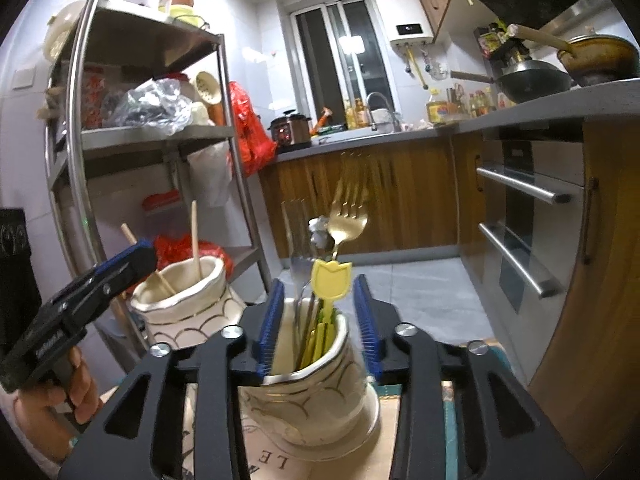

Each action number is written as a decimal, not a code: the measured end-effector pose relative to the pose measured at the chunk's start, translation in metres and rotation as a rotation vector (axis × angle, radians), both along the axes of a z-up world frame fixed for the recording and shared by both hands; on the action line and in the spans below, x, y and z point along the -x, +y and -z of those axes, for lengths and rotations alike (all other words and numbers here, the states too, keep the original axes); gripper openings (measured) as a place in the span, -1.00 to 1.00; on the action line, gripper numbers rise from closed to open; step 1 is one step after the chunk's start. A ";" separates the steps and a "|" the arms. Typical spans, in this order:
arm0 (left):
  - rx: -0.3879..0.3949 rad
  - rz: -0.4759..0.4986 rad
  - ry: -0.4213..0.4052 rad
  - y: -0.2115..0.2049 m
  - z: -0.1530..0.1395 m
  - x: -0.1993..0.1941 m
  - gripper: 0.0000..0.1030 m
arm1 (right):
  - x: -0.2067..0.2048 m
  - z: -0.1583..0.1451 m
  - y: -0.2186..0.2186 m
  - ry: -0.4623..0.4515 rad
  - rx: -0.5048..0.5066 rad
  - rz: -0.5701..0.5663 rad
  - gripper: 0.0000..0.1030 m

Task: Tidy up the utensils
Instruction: 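Lower green utensil into short cup with right gripper while left lowers chopstick into tall cup, open both, then withdraw both open grippers from the holder back over the table, then grasp the second green utensil with the right gripper while the left grasps a wooden chopstick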

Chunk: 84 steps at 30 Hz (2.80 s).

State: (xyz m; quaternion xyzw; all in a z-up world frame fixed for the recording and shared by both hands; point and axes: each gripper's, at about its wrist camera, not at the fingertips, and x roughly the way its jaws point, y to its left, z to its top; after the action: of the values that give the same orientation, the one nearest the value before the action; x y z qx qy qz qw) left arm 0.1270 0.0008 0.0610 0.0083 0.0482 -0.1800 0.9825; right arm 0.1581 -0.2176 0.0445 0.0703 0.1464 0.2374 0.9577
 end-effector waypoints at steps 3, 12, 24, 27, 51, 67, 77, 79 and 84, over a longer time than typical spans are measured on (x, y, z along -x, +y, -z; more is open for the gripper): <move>-0.003 -0.008 -0.002 0.001 0.002 0.006 -0.19 | 0.002 -0.002 -0.005 0.007 0.005 0.023 0.21; 0.034 -0.040 -0.003 0.013 0.004 0.034 0.61 | 0.029 -0.003 -0.020 0.037 -0.022 0.039 0.74; 0.043 -0.070 0.077 0.017 0.024 0.063 0.89 | 0.071 0.031 -0.030 0.147 -0.020 0.104 0.85; 0.039 -0.078 0.114 0.017 0.030 0.066 0.89 | 0.080 0.036 -0.038 0.171 -0.045 0.111 0.86; -0.023 -0.204 0.400 0.018 0.061 0.056 0.89 | 0.093 0.060 -0.026 0.313 0.122 0.106 0.87; -0.024 -0.138 0.479 0.015 0.073 0.042 0.89 | 0.085 0.079 -0.008 0.444 0.245 0.011 0.87; -0.031 -0.116 0.503 0.010 0.076 0.041 0.89 | 0.091 0.085 0.013 0.456 0.351 -0.003 0.29; -0.037 -0.114 0.501 0.009 0.076 0.041 0.89 | 0.092 0.086 0.017 0.460 0.367 -0.014 0.12; -0.042 -0.092 0.487 0.007 0.075 0.043 0.89 | 0.091 0.087 0.020 0.488 0.352 -0.025 -0.26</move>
State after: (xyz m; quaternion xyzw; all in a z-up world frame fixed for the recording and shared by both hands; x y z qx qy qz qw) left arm 0.0837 0.0075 -0.0145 -0.0172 0.2874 -0.1308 0.9487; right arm 0.0676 -0.1978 -0.0421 -0.0435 0.4121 0.1965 0.8886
